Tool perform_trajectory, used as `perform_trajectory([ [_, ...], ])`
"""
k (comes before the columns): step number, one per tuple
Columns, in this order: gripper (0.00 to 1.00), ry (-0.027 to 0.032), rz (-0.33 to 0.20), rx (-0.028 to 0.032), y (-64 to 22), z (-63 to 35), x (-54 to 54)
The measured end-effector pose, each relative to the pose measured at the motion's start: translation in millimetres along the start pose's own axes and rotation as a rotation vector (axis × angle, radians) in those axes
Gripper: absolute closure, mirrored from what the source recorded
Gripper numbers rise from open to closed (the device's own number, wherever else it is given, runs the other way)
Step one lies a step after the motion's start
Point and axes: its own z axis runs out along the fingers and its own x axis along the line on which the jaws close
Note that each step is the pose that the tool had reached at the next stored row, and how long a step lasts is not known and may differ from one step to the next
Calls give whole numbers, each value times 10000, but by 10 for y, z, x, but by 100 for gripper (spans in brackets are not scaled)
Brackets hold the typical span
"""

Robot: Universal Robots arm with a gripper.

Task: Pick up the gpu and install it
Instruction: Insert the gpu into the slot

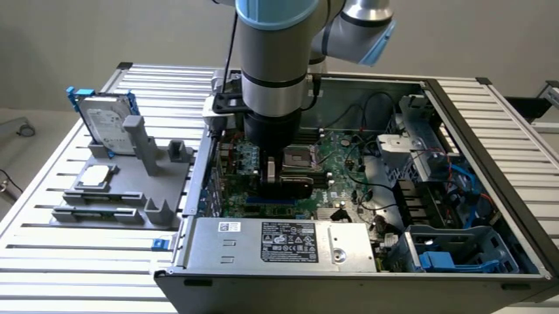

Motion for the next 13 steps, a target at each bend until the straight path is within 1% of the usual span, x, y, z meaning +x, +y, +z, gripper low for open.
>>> perform_trajectory([
  [5, 74, 3, 0, -4, 7, -31, 0],
  [13, 74, 15, -4, -10, 12, -33, 1],
])
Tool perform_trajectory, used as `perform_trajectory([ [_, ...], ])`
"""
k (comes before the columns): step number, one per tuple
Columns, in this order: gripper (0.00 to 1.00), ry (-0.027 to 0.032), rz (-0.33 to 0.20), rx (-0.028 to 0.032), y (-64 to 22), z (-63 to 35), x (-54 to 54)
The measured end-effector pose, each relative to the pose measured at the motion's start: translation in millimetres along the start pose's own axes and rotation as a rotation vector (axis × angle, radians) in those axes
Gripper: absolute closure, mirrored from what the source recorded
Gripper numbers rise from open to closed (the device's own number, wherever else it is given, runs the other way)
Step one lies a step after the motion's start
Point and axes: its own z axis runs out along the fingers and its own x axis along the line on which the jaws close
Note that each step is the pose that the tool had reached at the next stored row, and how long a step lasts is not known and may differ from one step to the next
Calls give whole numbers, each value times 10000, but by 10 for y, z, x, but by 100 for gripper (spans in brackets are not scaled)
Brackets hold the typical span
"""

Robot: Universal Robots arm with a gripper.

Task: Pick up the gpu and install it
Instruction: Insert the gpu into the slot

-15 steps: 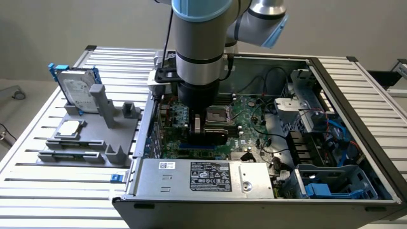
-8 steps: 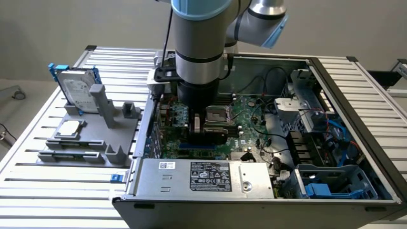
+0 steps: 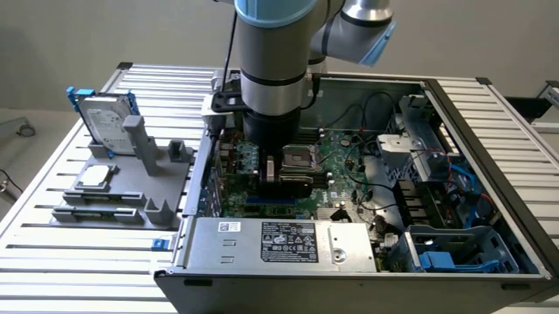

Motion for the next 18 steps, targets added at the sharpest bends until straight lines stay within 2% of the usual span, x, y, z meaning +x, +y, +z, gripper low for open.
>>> perform_trajectory([
  [18, 74, 29, -53, -2, 4, 42, 14],
])
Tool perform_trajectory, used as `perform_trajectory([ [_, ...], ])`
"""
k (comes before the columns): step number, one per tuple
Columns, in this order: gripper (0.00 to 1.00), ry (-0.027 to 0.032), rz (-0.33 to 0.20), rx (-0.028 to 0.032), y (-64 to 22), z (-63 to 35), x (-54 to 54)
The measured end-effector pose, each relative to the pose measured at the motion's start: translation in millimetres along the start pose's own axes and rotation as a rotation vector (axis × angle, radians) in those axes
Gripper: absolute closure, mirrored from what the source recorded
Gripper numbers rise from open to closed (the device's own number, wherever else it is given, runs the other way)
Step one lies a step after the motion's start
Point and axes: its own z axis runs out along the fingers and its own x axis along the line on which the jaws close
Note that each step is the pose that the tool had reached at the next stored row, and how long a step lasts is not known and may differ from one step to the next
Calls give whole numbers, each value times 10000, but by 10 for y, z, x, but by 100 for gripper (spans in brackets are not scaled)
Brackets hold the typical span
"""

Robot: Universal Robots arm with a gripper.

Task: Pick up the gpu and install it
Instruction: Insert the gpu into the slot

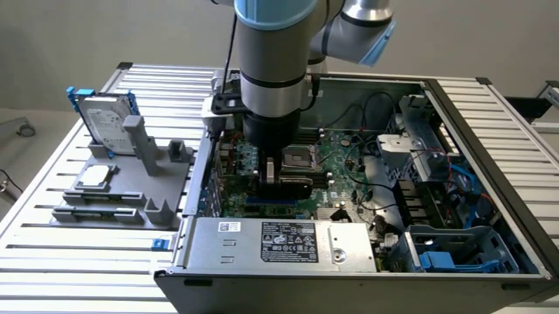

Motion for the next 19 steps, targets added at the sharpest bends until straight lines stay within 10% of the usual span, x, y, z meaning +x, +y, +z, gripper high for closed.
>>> perform_trajectory([
  [19, 74, 18, -155, -9, 1, 41, 9],
])
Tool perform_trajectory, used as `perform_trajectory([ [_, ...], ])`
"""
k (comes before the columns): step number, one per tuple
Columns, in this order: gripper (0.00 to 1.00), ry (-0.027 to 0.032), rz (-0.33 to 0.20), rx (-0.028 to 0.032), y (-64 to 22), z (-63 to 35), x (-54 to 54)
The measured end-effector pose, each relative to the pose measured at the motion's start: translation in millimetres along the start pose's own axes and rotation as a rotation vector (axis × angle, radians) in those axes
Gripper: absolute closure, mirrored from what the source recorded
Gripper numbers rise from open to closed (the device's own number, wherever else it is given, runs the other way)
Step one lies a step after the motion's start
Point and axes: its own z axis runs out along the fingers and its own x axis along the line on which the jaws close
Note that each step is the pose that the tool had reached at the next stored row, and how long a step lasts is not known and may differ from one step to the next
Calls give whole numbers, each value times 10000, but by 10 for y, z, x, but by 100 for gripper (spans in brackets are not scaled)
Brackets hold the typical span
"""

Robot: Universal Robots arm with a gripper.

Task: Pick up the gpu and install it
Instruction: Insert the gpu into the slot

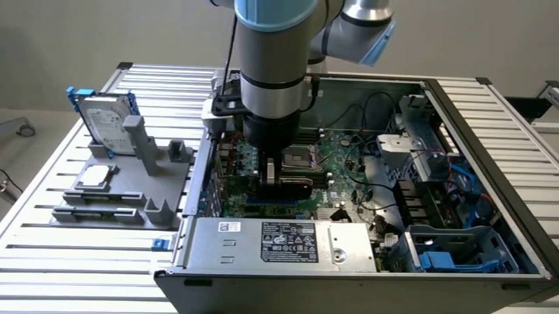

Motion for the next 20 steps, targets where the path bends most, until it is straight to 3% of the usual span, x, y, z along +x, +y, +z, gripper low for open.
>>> perform_trajectory([
  [9, 74, -10, -6, 5, -15, 9, -1],
  [20, 74, 67, -7, -36, -4, 27, -7],
])
